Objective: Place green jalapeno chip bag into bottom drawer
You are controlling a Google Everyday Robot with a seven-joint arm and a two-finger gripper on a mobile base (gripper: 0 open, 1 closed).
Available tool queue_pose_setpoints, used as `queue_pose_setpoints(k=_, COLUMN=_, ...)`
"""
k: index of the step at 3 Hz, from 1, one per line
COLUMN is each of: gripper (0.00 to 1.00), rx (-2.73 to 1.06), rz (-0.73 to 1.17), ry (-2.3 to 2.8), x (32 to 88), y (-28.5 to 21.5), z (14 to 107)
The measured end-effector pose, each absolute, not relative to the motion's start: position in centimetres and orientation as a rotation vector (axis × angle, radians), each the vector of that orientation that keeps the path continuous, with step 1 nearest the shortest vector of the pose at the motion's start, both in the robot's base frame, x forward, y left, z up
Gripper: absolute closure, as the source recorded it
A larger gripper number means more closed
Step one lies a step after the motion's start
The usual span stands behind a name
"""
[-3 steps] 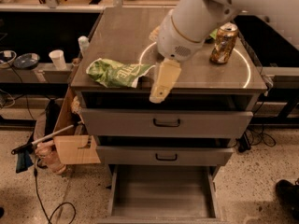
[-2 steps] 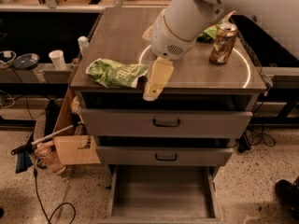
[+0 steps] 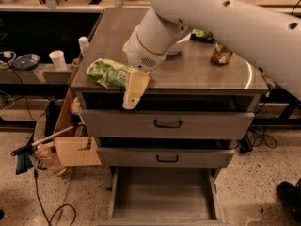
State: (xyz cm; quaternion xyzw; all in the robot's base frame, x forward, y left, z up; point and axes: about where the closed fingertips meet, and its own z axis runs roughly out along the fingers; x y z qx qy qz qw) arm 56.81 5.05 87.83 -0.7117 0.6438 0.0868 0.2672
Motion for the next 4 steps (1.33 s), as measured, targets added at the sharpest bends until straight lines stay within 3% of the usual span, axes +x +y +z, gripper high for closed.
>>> queue_pose_setpoints(k=4, gripper=0.0, rx=-2.005, rz=0.269, ry=1.71, x=58.5, y=8.9, z=84.3)
